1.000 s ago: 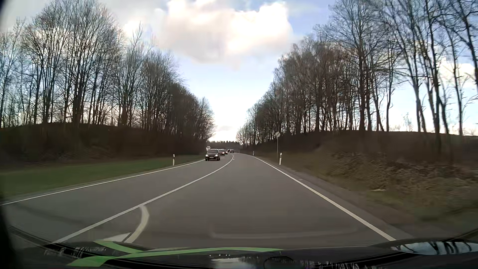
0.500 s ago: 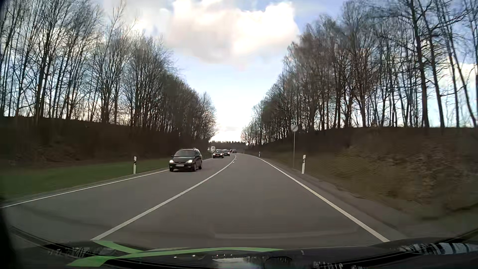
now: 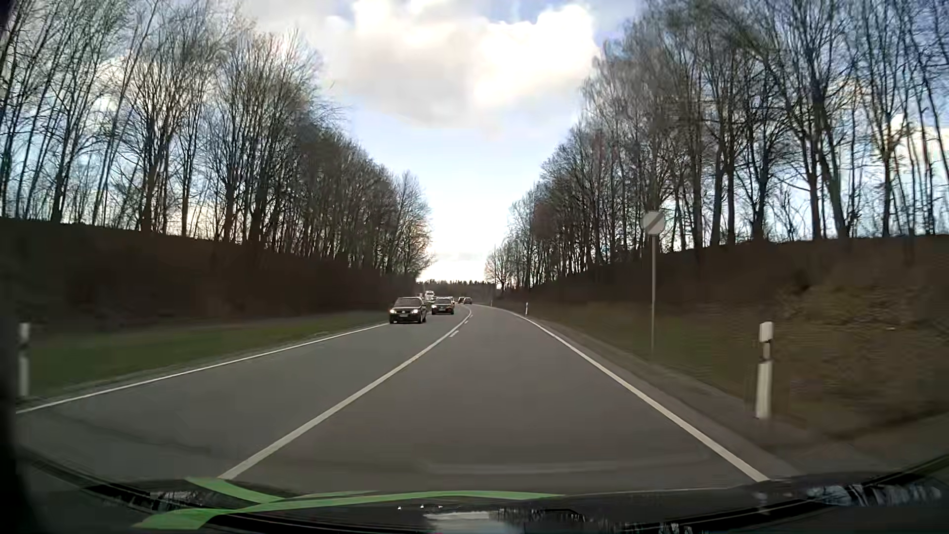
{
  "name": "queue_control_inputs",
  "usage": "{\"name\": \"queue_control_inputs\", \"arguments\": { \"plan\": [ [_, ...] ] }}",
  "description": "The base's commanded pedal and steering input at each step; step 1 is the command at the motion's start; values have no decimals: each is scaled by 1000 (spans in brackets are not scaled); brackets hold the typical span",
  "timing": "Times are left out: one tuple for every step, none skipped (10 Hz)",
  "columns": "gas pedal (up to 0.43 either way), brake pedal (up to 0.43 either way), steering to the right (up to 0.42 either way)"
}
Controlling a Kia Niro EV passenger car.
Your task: Follow the waypoints while adhering to traffic rules and regulations
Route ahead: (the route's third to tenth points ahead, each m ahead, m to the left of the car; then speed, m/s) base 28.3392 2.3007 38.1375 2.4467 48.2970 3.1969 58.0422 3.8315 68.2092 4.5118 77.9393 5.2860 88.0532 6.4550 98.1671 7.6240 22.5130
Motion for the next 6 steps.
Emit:
{"name": "queue_control_inputs", "arguments": {
  "plan": [
    [248,0,-10],
    [260,0,-10],
    [260,0,-10],
    [260,0,-10],
    [268,0,-10],
    [268,0,-9]
  ]
}}
